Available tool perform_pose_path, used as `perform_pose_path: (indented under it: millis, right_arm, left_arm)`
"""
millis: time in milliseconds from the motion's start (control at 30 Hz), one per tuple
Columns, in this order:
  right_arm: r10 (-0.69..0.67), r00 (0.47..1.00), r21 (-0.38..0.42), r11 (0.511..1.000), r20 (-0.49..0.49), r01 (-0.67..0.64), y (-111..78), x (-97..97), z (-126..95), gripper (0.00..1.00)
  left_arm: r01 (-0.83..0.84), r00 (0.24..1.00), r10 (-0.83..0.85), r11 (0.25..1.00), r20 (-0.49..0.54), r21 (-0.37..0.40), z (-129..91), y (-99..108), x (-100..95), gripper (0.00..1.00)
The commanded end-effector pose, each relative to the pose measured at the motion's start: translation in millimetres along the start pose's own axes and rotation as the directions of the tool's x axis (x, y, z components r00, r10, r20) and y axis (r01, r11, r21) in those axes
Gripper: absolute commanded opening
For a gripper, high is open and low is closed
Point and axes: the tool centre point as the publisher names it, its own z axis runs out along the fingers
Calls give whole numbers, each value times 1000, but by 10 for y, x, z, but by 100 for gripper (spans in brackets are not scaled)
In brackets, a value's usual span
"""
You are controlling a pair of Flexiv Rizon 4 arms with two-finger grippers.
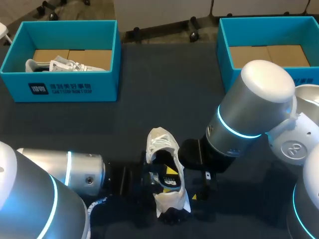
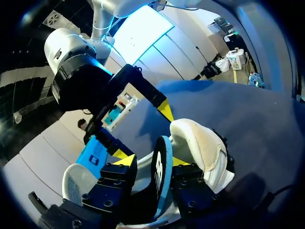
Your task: Take the shoe out of the shoebox, open the shoe tongue, remove and reinsert the insole, then place the shoe into the shoebox
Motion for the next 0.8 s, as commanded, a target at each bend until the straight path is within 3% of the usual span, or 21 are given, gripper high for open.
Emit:
perform_pose_path:
  millis: [33, 400, 667, 800]
  right_arm:
    - [0, 1000, 0, 1000, 2, 0, 6, 5, 20, 100]
    - [0, 1000, 0, 1000, 2, 0, 6, 5, 20, 100]
    - [0, 1000, 0, 1000, 2, 0, 6, 5, 20, 100]
    - [0, 1000, 0, 1000, 2, 0, 6, 5, 20, 100]
  left_arm:
    - [5, 1000, -5, 1000, -30, 1, -180, -65, -28, 37]
    - [2, 997, -3, 1000, -81, -11, -184, -115, -103, 38]
    - [-25, 979, 15, 999, -205, -47, -338, -80, -16, 38]
    - [-52, 961, 31, 996, -276, -69, -466, -94, 6, 33]
